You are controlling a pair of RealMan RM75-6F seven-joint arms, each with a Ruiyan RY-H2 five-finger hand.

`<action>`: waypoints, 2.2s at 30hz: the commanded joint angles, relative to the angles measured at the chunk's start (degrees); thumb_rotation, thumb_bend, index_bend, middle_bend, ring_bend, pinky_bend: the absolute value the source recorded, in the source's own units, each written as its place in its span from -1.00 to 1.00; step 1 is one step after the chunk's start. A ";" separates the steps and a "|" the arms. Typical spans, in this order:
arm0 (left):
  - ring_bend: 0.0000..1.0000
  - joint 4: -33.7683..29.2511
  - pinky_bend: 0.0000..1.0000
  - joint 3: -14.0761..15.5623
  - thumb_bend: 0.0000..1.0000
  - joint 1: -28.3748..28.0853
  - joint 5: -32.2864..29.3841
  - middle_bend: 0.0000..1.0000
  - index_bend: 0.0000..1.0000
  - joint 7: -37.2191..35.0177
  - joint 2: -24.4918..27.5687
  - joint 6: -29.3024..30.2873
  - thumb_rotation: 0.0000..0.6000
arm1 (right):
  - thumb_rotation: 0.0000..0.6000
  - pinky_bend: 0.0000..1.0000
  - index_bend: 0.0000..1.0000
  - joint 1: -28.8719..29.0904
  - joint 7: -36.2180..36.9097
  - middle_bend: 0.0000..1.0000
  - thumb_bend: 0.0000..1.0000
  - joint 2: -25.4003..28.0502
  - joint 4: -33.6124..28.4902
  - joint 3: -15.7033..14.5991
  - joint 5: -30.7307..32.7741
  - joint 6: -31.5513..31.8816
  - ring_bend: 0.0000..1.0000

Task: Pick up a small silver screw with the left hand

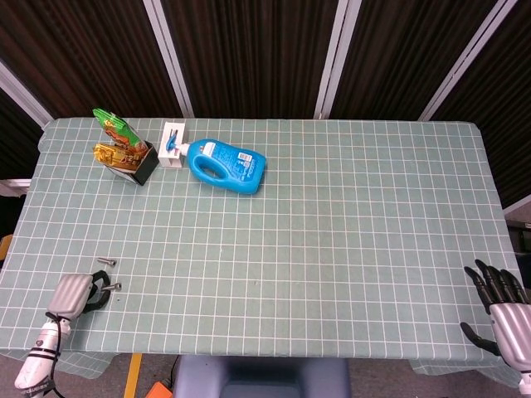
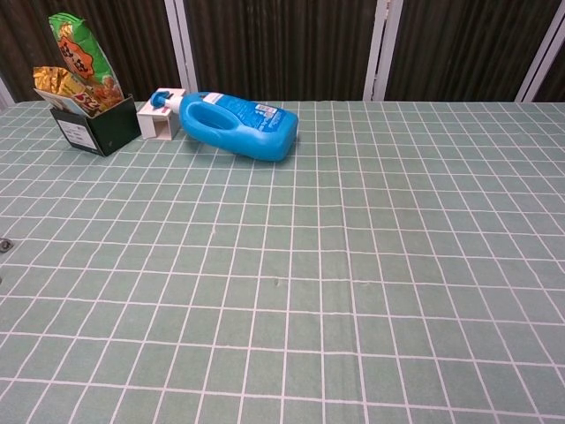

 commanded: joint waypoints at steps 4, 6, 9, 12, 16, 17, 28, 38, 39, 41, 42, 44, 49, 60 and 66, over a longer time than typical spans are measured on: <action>1.00 -1.96 1.00 -0.33 -0.17 0.17 0.27 1.00 0.10 1.69 1.03 2.04 1.00 | 1.00 -1.00 -1.00 0.01 0.10 -1.00 -0.32 0.06 0.02 -0.01 -0.01 -0.03 -1.00; 1.00 -2.88 1.00 -0.29 -0.17 0.22 0.52 1.00 0.10 2.42 1.44 2.68 1.00 | 1.00 -1.00 -1.00 0.03 0.08 -1.00 -0.32 0.07 0.02 -0.04 -0.06 -0.09 -1.00; 1.00 -4.59 1.00 -0.23 -0.17 0.28 0.87 1.00 0.10 3.77 2.10 3.56 1.00 | 1.00 -1.00 -1.00 0.10 0.07 -1.00 -0.32 0.07 0.03 -0.07 -0.01 -0.30 -1.00; 1.00 -6.51 1.00 -0.15 -0.17 0.26 1.30 1.00 0.11 5.40 2.76 4.37 1.00 | 1.00 -1.00 -1.00 0.17 0.07 -1.00 -0.32 0.09 0.04 -0.06 0.05 -0.43 -1.00; 1.00 -9.21 1.00 -0.14 -0.17 0.14 1.90 1.00 0.11 7.71 3.55 5.46 1.00 | 1.00 -1.00 -1.00 0.23 0.12 -1.00 -0.32 0.09 0.08 -0.02 0.17 -0.56 -1.00; 1.00 -9.77 1.00 -0.14 -0.17 0.09 2.02 1.00 0.10 8.24 3.69 5.62 1.00 | 1.00 -1.00 -1.00 0.24 0.11 -1.00 -0.32 0.11 0.06 -0.01 0.20 -0.59 -1.00; 1.00 -14.31 1.00 0.62 -0.17 -0.82 3.26 1.00 0.10 18.38 5.19 5.31 1.00 | 1.00 -1.00 -1.00 0.18 -0.11 -1.00 -0.32 0.17 -0.06 0.08 0.57 -0.58 -1.00; 1.00 -18.87 1.00 1.24 -0.18 -1.40 4.32 1.00 0.08 27.63 6.84 5.19 1.00 | 1.00 -1.00 -1.00 0.14 0.18 -1.00 -0.32 0.24 -0.09 -0.12 0.04 -0.47 -1.00; 1.00 -19.50 1.00 1.22 -0.18 -1.47 4.14 1.00 0.08 28.06 7.09 4.88 1.00 | 1.00 -1.00 -1.00 0.14 0.19 -1.00 -0.32 0.25 -0.09 -0.12 0.10 -0.50 -1.00; 1.00 -20.69 1.00 1.24 -0.17 -1.63 3.71 1.00 0.07 28.82 7.61 4.13 1.00 | 1.00 -1.00 -1.00 0.12 0.15 -1.00 -0.32 0.28 -0.14 -0.10 0.19 -0.49 -1.00; 1.00 -21.12 1.00 1.27 -0.18 -1.69 3.58 1.00 0.06 28.97 7.80 3.84 1.00 | 1.00 -1.00 -1.00 0.11 0.16 -1.00 -0.32 0.30 -0.17 -0.09 0.21 -0.46 -1.00; 1.00 -21.76 1.00 1.32 -0.18 -1.80 3.27 1.00 0.04 29.28 8.10 3.30 1.00 | 1.00 -1.00 -1.00 0.09 0.25 -1.00 -0.32 0.34 -0.20 -0.09 0.19 -0.43 -1.00; 1.00 -22.82 1.00 1.55 -0.17 -2.09 2.94 1.00 -0.05 29.04 8.71 2.25 1.00 | 1.00 -1.00 -1.00 0.03 0.59 -1.00 -0.32 0.48 -0.25 -0.16 0.02 -0.28 -1.00; 1.00 -24.21 1.00 1.59 -0.17 -2.03 3.49 1.00 -0.18 29.15 9.50 3.30 1.00 | 1.00 -1.00 -1.00 -0.01 0.85 -1.00 -0.32 0.46 -0.20 -0.21 -0.20 -0.15 -1.00; 1.00 -24.09 1.00 -0.02 -0.17 -0.45 1.90 1.00 -0.19 25.43 11.66 6.80 1.00 | 1.00 -1.00 -1.00 -0.06 1.09 -1.00 -0.32 0.63 -0.19 -0.13 -0.06 -0.01 -1.00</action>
